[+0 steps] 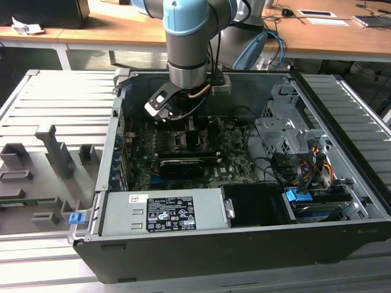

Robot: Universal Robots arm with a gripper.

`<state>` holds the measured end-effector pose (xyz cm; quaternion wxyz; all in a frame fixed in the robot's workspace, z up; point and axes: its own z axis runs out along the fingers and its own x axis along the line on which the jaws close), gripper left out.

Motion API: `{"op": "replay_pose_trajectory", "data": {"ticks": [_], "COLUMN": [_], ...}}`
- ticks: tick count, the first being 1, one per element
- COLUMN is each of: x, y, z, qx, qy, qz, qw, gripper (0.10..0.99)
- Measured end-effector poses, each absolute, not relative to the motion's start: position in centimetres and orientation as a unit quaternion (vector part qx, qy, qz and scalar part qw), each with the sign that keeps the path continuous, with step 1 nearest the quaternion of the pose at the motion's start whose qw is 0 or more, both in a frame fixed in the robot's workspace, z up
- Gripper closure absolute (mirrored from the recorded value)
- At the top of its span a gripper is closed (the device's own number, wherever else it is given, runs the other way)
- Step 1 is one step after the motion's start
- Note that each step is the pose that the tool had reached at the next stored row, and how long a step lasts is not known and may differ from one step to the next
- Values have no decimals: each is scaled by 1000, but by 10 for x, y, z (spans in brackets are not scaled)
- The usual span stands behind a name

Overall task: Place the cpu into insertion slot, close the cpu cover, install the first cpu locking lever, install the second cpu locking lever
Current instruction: 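Place the cpu into insertion slot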

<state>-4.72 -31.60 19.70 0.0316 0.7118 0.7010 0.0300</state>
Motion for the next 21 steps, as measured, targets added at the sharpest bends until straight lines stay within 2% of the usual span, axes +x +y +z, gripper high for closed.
{"op": "replay_pose_trajectory", "data": {"ticks": [1, 9, 19, 21], "x": [-47, -47, -47, -47], "y": [-316, -315, -318, -318], "z": [197, 197, 200, 200], "qx": [712, 713, 713, 713], "qy": [701, 699, 699, 700], "qz": [30, 35, 34, 30], "qw": [32, 26, 26, 30], "gripper": [471, 471, 471, 471]}}
